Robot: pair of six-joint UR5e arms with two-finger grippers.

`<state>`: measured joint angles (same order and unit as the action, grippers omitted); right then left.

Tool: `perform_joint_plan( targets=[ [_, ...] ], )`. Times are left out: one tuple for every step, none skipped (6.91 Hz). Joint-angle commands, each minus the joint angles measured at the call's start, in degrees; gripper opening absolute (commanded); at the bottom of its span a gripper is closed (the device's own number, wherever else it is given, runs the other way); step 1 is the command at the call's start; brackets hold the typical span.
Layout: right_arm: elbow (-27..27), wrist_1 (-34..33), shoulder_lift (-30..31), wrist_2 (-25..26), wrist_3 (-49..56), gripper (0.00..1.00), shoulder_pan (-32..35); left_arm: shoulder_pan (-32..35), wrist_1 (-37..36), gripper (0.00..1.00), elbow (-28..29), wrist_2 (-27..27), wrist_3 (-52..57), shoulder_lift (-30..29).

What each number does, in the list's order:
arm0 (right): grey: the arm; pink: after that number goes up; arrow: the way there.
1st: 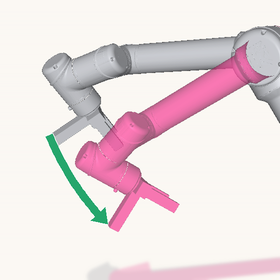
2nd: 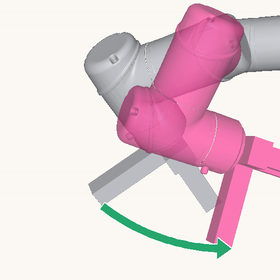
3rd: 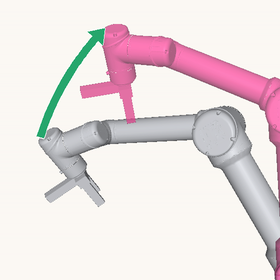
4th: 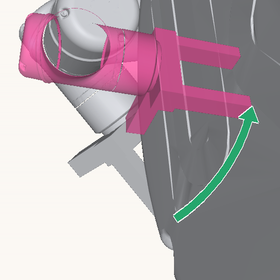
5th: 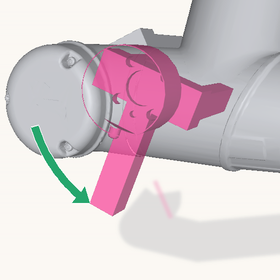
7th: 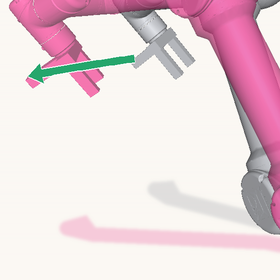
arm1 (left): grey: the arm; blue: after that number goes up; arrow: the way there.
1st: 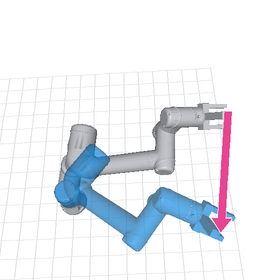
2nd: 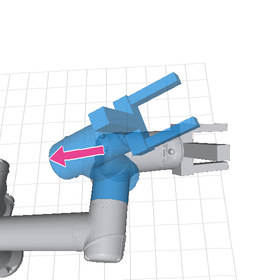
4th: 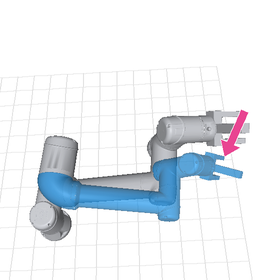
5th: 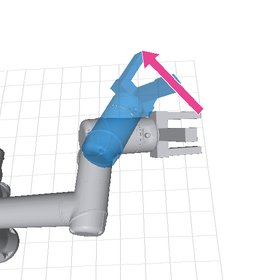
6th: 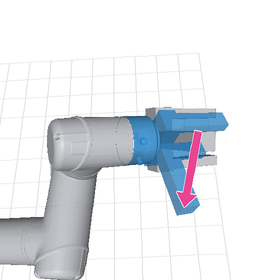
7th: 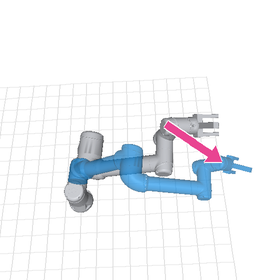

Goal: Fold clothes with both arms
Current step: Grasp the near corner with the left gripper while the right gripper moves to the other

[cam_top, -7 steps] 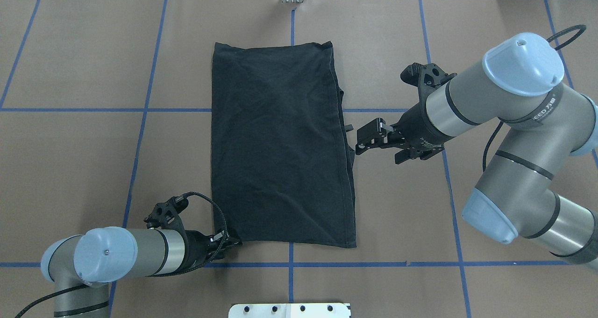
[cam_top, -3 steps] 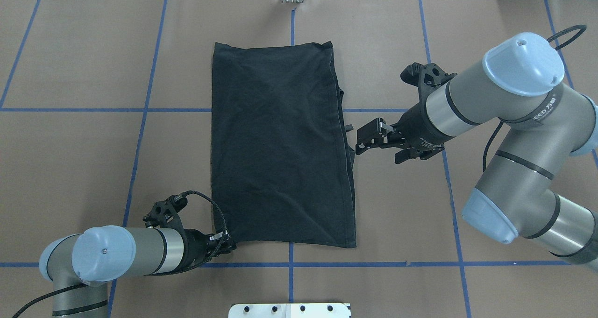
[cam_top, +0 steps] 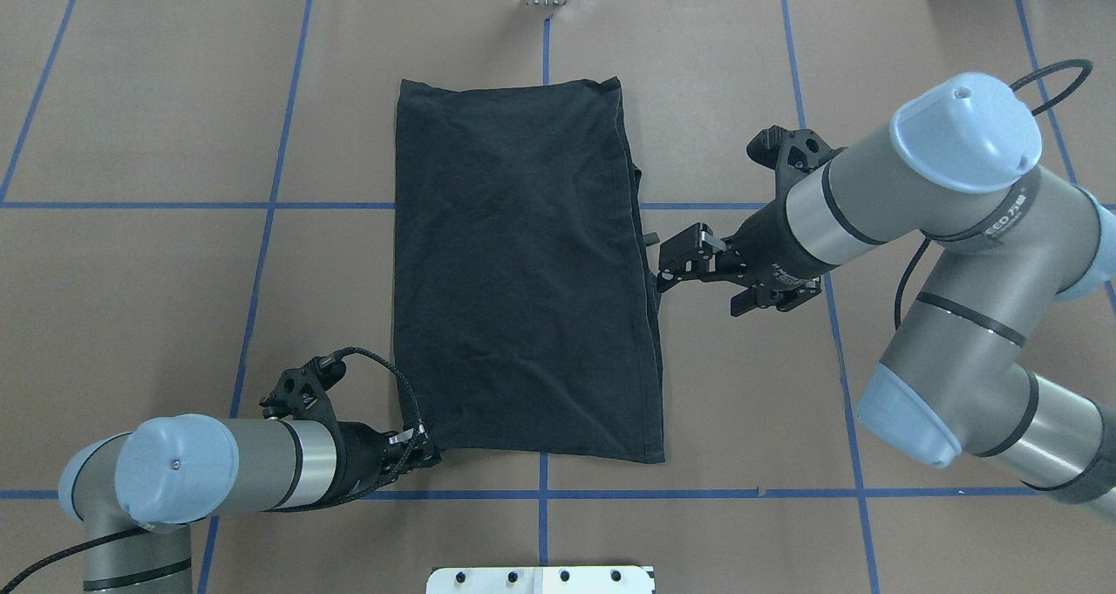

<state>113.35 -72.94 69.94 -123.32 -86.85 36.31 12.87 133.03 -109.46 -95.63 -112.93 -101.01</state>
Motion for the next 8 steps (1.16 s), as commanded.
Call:
perform_joint_plan(
  targets=[
    [-0.32,0.17,-0.24,13.48,-9.96,1.0,-10.77,-0.21,-0.23,0.0,-0.23,-0.08,-0.01,-0.23],
    [-0.93,0.08,-0.16,16.68,-12.27,1.0,-14.13,-0.21,-0.23,0.0,-0.23,-0.08,-0.01,-0.32],
    [-3.2,0.08,-0.59,18.88,-12.29,1.0,-15.9,-0.3,-0.14,0.0,-0.23,-0.08,-0.01,-0.41],
    [-6.1,-0.7,-2.77,19.52,-12.29,1.0,-16.44,-0.3,-0.23,0.0,-0.23,-0.08,-0.01,-0.41],
    [-7.6,-0.62,-2.88,19.7,-12.03,1.0,-16.71,-0.3,-0.14,0.0,-0.23,-0.17,-0.09,-0.41],
    [-7.88,-0.71,-2.53,19.7,-11.68,1.0,-16.71,-0.39,-0.14,0.0,-0.23,-0.17,-0.09,-0.5],
    [-7.88,-0.8,-1.92,19.7,-11.67,1.0,-16.97,-0.56,-0.14,0.0,-0.14,-0.17,-0.18,-0.5],
    [-8.06,-0.8,-1.92,19.7,-11.67,1.0,-17.58,-0.57,-0.14,0.0,-0.23,-0.17,-0.1,-0.5]
  ],
)
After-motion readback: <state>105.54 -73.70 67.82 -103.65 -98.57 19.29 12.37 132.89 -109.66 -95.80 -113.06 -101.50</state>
